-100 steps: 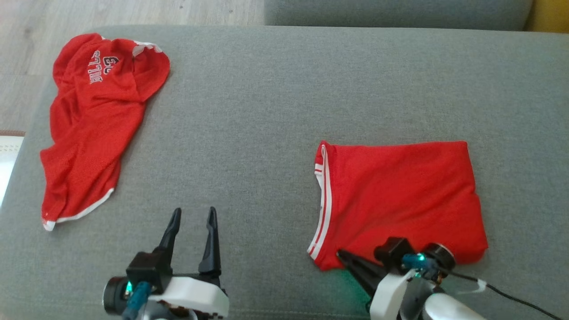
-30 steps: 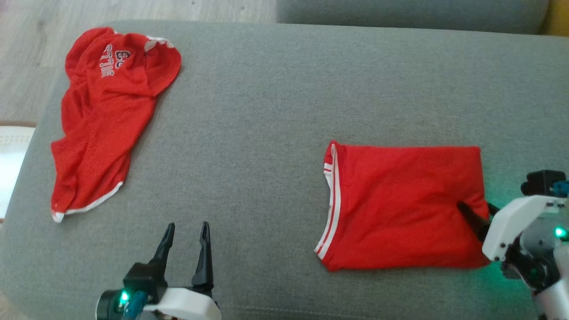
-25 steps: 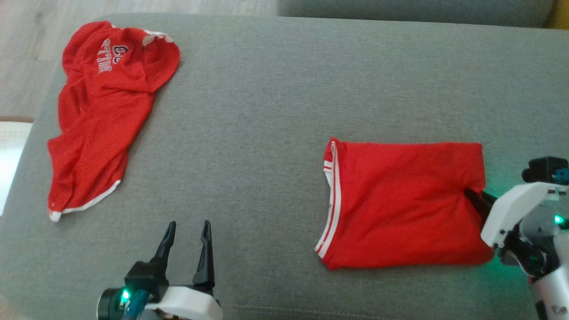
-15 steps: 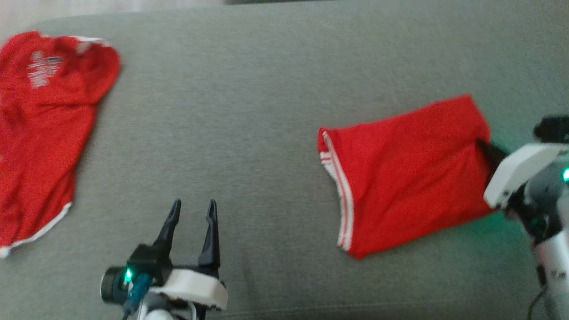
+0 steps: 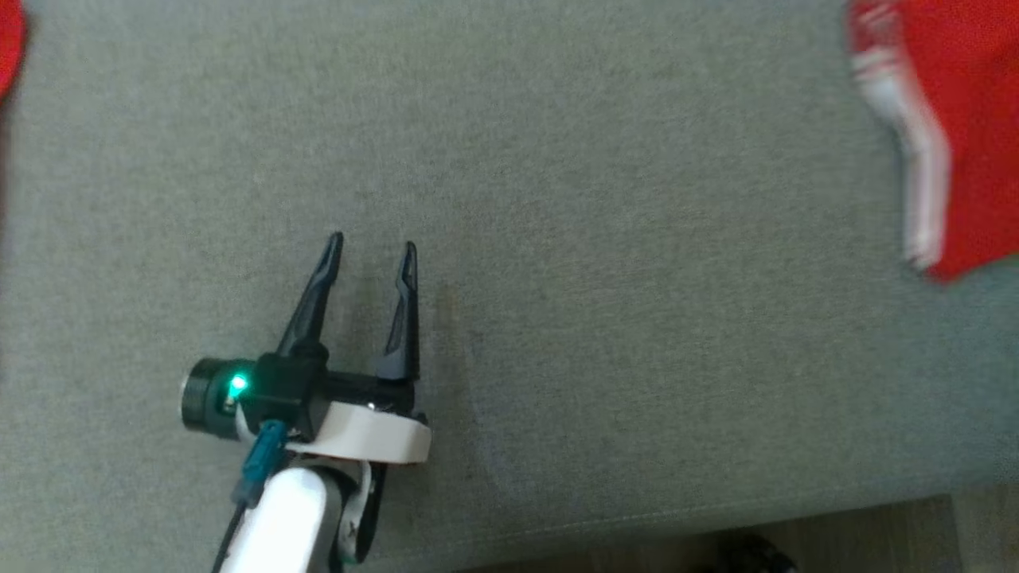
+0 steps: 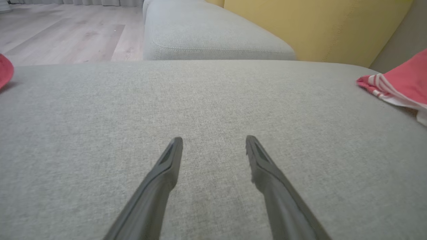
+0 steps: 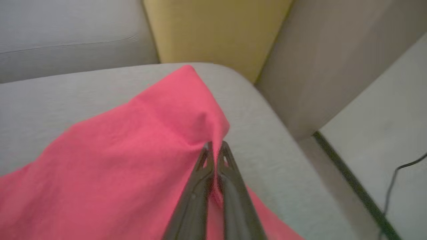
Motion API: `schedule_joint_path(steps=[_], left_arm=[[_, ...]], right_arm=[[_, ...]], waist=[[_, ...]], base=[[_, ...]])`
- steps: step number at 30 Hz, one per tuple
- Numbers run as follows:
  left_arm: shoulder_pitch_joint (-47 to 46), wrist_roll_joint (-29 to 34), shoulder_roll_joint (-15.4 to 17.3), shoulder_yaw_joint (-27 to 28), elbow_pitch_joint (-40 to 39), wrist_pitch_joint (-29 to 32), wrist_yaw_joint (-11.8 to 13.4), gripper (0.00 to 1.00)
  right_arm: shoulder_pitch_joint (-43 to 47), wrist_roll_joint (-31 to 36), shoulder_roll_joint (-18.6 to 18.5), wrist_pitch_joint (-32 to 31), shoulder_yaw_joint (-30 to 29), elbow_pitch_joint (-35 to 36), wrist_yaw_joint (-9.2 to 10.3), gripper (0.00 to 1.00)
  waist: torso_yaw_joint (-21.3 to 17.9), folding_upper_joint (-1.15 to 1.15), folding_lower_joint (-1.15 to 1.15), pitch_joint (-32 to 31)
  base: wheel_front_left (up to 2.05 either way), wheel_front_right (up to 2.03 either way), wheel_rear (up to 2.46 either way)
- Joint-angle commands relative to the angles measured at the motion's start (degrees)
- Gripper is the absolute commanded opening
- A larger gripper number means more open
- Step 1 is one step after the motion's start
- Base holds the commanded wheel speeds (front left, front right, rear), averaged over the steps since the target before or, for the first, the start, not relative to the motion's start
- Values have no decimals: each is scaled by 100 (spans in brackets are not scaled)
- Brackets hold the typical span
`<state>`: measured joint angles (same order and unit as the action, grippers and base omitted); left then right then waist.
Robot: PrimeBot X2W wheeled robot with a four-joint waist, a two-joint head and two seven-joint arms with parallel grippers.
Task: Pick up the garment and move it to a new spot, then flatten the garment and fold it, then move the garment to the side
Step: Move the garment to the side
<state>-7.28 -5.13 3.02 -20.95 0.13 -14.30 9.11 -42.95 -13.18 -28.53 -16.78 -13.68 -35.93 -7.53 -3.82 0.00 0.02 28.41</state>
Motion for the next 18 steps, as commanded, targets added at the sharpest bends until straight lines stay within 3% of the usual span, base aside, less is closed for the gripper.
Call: schedule_joint_path(steps=[1,6,13,14,15,18], left_arm=[[24,75,28,242,-266,-70,60,100],[200,156,132,458,-531,-70,139,100],[360,177,130,575,-668,-70,148,100],[359,174,124,576,-664,-70,143,100],[354,169,118,576,-659,-70,137,100],[341,152,100,579,-627,-70,120,100]], right_arm=[[-196,227,-413,137,-167,15,4,0],[-769,985,-890,317,-734,-674,4,0],[-1178,2087,-1092,675,-1535,-1355,4,0],[-1200,2252,-1061,738,-1634,-1417,4,33],[-1206,2419,-1027,801,-1698,-1471,4,100],[-1219,2786,-880,987,-1852,-1626,4,100]], waist=[[170,0,-2,413],[344,0,-2,645],[379,0,-2,598],[368,0,-2,564],[353,0,-2,522],[287,0,-2,372]], base=[[0,0,0],[0,0,0],[0,0,0],[0,0,0],[0,0,0],[0,0,0]])
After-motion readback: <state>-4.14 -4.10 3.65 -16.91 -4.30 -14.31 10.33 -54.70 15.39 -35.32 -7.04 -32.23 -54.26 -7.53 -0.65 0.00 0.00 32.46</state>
